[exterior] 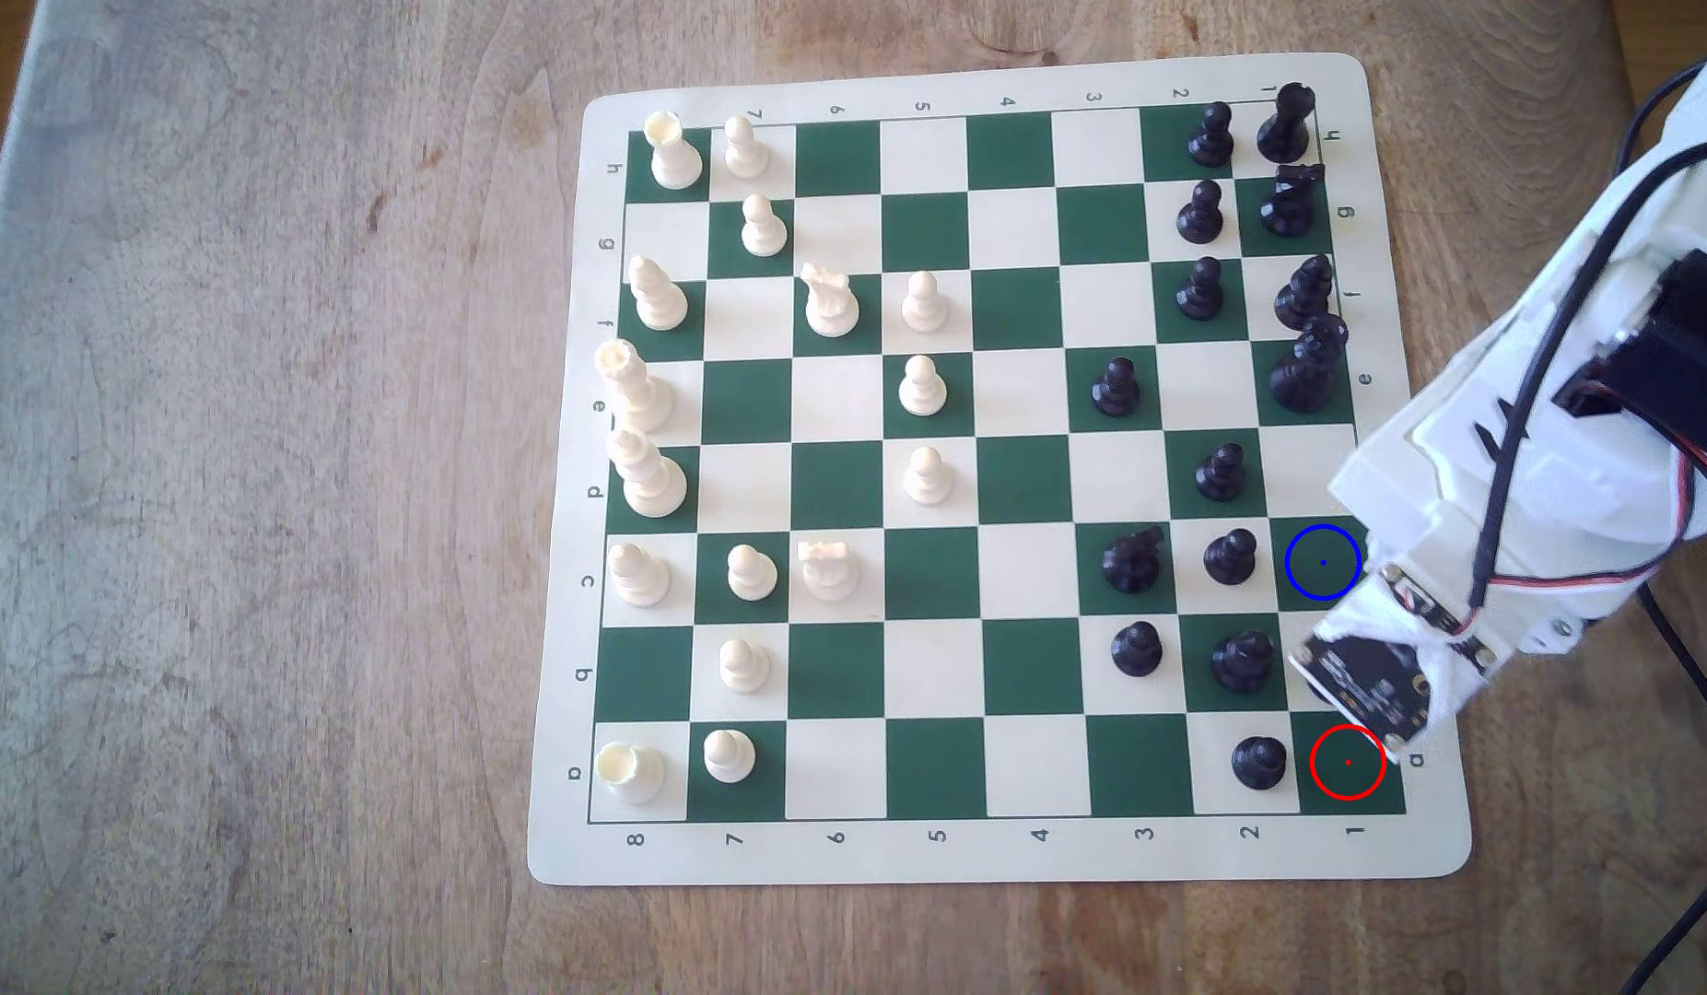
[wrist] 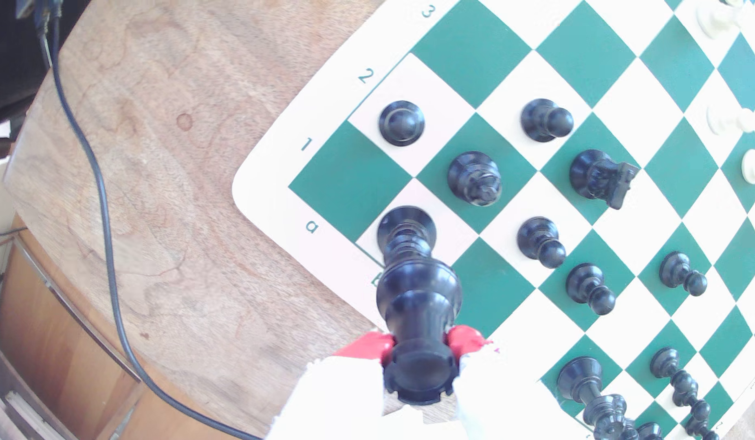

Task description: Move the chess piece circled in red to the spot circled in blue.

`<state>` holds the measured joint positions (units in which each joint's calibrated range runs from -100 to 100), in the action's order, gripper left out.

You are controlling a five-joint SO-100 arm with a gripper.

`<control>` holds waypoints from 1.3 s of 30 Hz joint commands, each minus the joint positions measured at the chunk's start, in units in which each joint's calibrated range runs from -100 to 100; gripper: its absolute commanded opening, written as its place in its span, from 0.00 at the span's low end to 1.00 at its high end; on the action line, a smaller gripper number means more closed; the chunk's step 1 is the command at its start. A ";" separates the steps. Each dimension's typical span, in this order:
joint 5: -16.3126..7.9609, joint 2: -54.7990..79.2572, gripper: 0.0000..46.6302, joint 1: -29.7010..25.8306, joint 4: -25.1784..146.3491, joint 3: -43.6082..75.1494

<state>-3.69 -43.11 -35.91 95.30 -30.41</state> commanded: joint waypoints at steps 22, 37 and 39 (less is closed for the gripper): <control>3.42 -5.87 0.01 7.95 -8.98 -24.35; 3.57 -2.39 0.01 8.97 -18.56 -32.05; 3.71 -2.31 0.01 9.36 -18.80 -32.24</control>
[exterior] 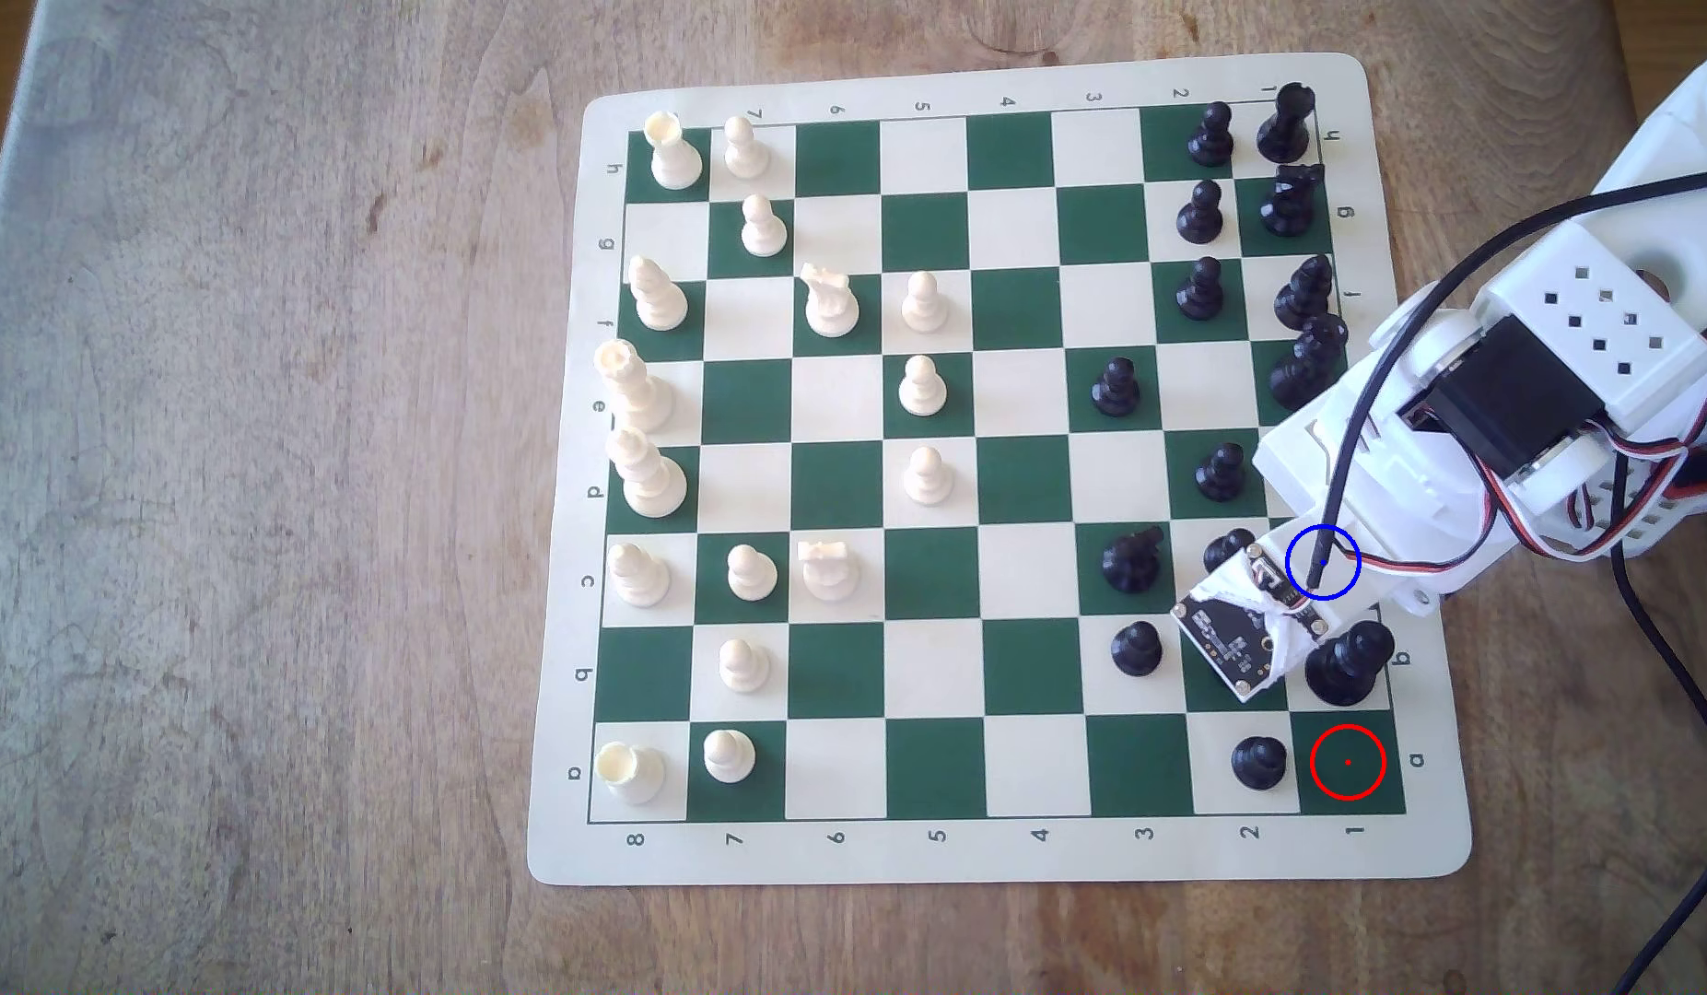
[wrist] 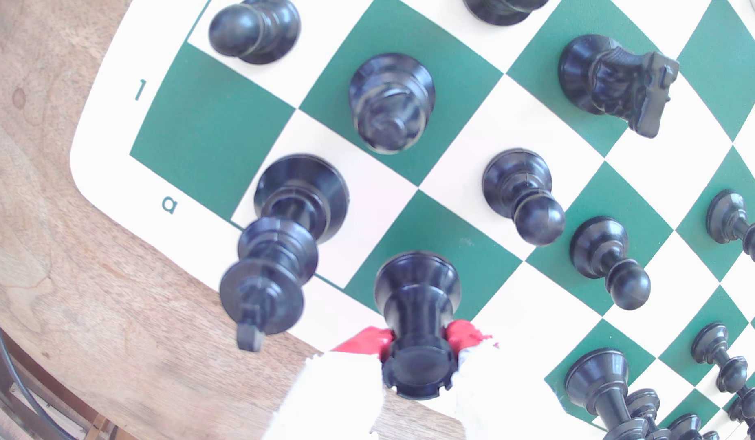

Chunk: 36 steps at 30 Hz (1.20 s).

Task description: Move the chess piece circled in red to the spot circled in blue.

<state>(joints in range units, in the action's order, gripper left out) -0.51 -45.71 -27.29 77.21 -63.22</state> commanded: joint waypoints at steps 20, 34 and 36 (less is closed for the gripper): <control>1.32 3.52 0.01 2.61 -4.98 -3.51; 1.37 4.03 0.08 2.61 -5.22 -4.69; 1.42 4.03 0.12 2.61 -5.30 -4.69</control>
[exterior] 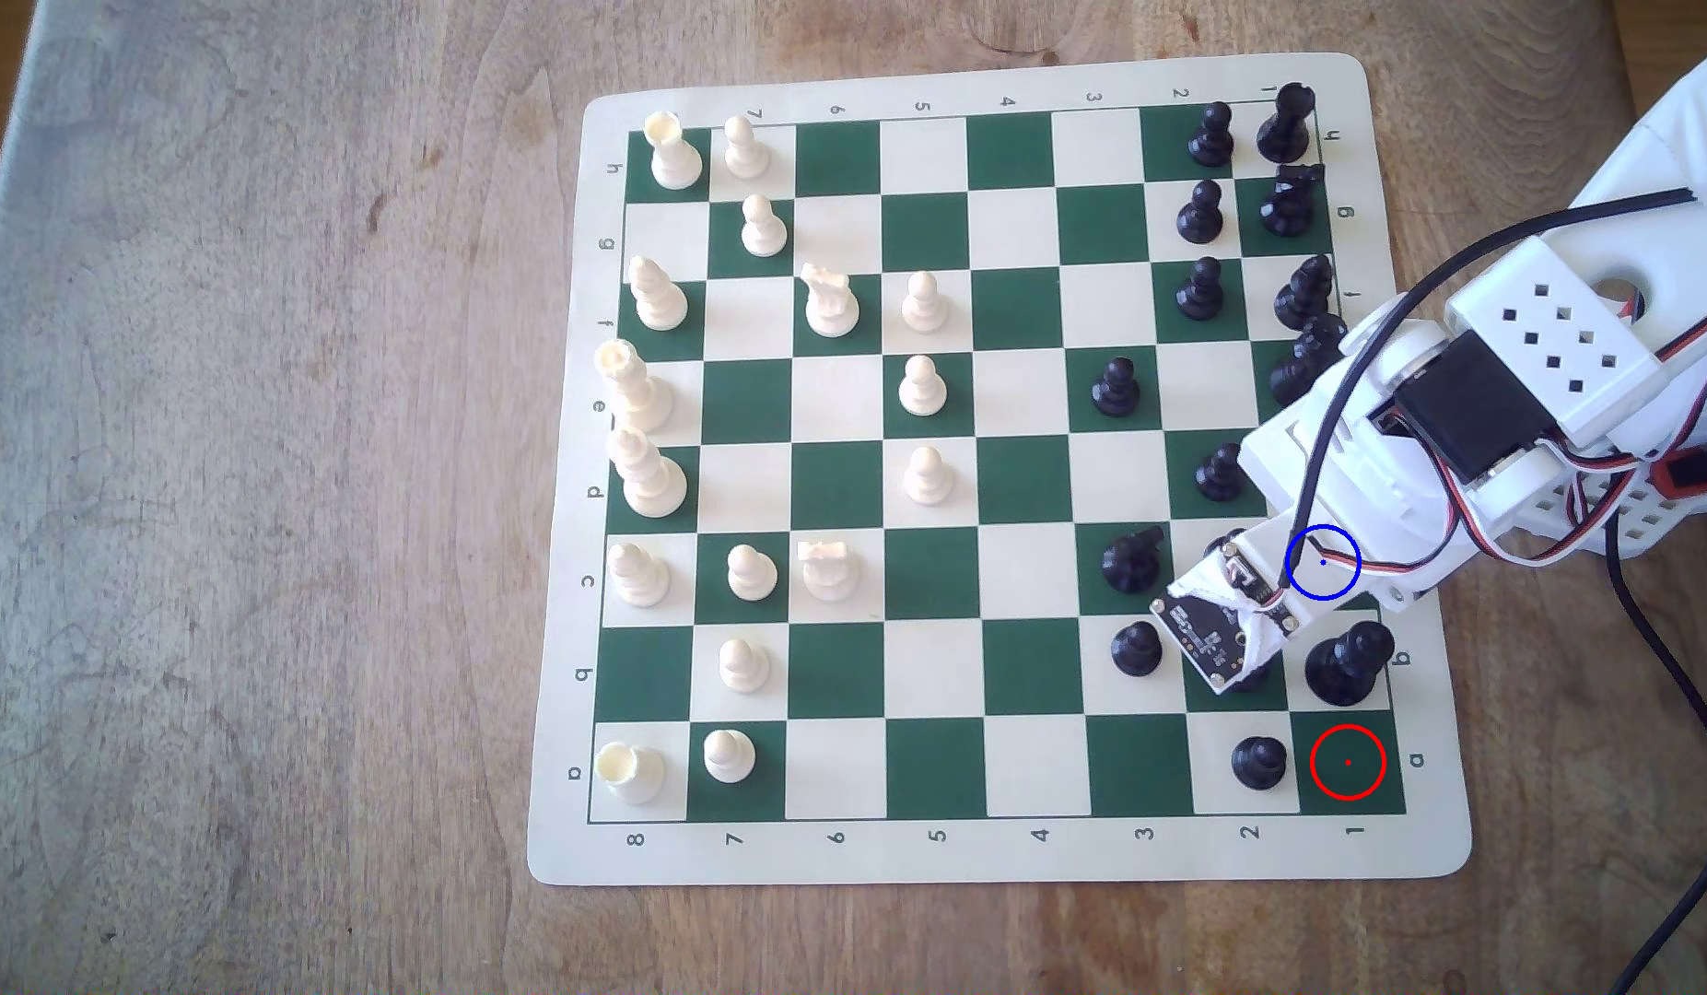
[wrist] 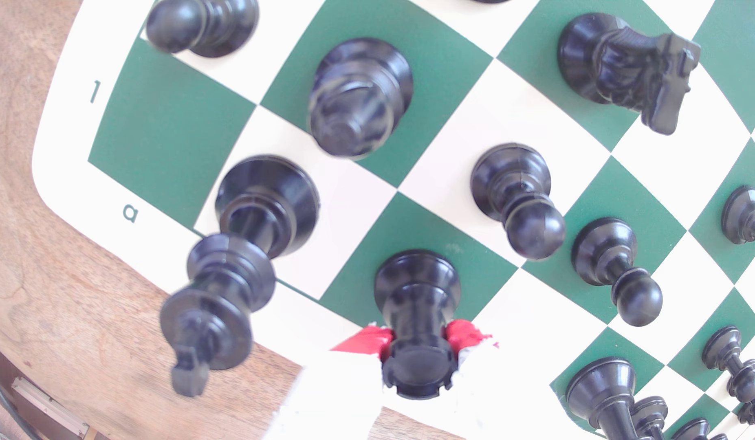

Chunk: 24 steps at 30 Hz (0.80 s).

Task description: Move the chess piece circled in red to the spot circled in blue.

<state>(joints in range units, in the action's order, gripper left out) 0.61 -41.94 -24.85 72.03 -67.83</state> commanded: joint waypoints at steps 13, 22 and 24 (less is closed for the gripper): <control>0.24 -0.17 0.37 0.57 -0.37 -0.35; 0.54 -0.85 0.38 1.90 3.07 -0.35; 0.54 -1.10 0.38 2.21 3.64 -0.35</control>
<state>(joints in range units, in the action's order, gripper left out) 0.81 -41.77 -23.45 74.26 -68.37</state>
